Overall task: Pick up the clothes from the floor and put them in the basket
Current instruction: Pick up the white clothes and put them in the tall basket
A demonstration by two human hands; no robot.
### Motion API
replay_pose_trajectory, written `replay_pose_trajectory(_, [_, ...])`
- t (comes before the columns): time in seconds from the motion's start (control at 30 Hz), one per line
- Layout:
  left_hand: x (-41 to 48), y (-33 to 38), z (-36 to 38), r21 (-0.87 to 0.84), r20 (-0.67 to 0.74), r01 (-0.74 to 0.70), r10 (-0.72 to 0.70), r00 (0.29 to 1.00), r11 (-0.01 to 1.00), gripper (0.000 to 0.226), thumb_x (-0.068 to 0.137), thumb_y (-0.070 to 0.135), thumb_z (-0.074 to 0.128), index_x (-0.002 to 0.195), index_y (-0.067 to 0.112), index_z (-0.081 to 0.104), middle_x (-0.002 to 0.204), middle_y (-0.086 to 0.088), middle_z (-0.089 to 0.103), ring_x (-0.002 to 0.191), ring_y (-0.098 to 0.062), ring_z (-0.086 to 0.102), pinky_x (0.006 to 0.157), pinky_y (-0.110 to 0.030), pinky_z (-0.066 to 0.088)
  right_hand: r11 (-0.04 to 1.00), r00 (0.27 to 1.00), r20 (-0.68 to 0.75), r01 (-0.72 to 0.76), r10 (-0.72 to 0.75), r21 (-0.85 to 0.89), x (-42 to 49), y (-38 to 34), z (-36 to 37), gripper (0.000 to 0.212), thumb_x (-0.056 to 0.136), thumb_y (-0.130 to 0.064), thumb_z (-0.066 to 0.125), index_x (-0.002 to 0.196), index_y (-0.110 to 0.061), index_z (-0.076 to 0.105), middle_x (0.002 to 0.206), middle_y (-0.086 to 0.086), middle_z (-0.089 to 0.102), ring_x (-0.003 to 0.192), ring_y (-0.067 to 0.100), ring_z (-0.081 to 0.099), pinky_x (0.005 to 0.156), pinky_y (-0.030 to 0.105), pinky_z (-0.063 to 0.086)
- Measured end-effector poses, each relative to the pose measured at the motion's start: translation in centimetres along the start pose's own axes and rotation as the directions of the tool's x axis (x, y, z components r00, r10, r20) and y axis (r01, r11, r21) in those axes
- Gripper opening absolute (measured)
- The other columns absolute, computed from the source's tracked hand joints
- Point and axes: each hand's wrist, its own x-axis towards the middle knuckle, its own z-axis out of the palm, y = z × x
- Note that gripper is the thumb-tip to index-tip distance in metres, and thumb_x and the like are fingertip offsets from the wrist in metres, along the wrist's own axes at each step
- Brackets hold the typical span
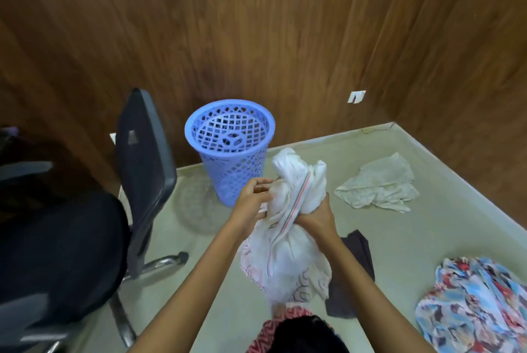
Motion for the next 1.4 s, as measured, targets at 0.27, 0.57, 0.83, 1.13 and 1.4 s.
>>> replay_pose_trajectory(0.27, [17.3,2.1,-3.2,0.134,-0.271,0.036,0.001,0.963,0.990,0.030,0.086,-0.008,0.045,0.080,0.018,0.058,0.093,-0.004,0.054,0.095,-0.023,0.051,0.079,-0.040,0.046,0.986,0.997,-0.024,-0.075,0.080,0.147,15.1,0.3,0.8,0.107,0.034,-0.037,0.089,0.129,-0.029,0.040,0.125,-0.003,0.058,0.112,0.019,0.059,0.097,0.047,0.049])
replay_pose_trajectory(0.57, [33.4,2.6,-8.5,-0.062,-0.415,0.235,-0.239,0.878,0.970,0.019,0.089,-0.001,0.045,0.100,0.014,0.049,0.103,-0.009,0.050,0.095,-0.023,0.050,0.080,-0.038,0.045,0.975,0.993,-0.043,-0.098,0.109,0.199,28.8,-3.6,2.2,0.113,0.030,-0.036,0.086,0.132,-0.026,0.038,0.129,0.000,0.055,0.116,0.018,0.057,0.102,0.046,0.046])
replay_pose_trajectory(0.83, [44.6,2.1,-15.1,-0.315,-0.472,0.299,-0.422,0.774,0.901,0.039,0.089,-0.003,0.042,0.125,0.009,0.049,0.112,-0.008,0.047,0.089,-0.020,0.050,0.075,-0.038,0.049,0.958,0.969,-0.094,-0.206,0.228,0.198,37.9,-5.7,4.6,0.102,0.035,-0.029,0.086,0.127,-0.025,0.042,0.124,-0.002,0.056,0.110,0.016,0.058,0.095,0.038,0.048])
replay_pose_trajectory(1.13, [49.0,-0.3,-18.7,-0.555,-0.277,0.496,-0.711,0.647,0.668,0.019,0.092,0.017,0.046,0.111,0.017,0.042,0.124,-0.005,0.034,0.105,-0.023,0.041,0.097,-0.040,0.034,0.945,0.948,-0.097,-0.285,0.302,0.164,43.3,-6.7,8.1,0.084,0.052,-0.010,0.082,0.125,-0.020,0.044,0.113,-0.007,0.055,0.097,0.011,0.056,0.082,0.027,0.044])
replay_pose_trajectory(1.4, [50.3,-0.6,-19.5,-0.702,-0.273,0.346,-0.685,0.675,0.622,0.021,0.089,0.009,0.046,0.107,0.013,0.057,0.133,-0.007,0.046,0.102,-0.022,0.056,0.085,-0.037,0.049,0.921,0.924,-0.105,-0.347,0.368,0.177,44.5,-6.0,8.4,0.102,0.041,-0.026,0.085,0.134,-0.020,0.042,0.129,0.002,0.058,0.111,0.020,0.059,0.085,0.031,0.048])
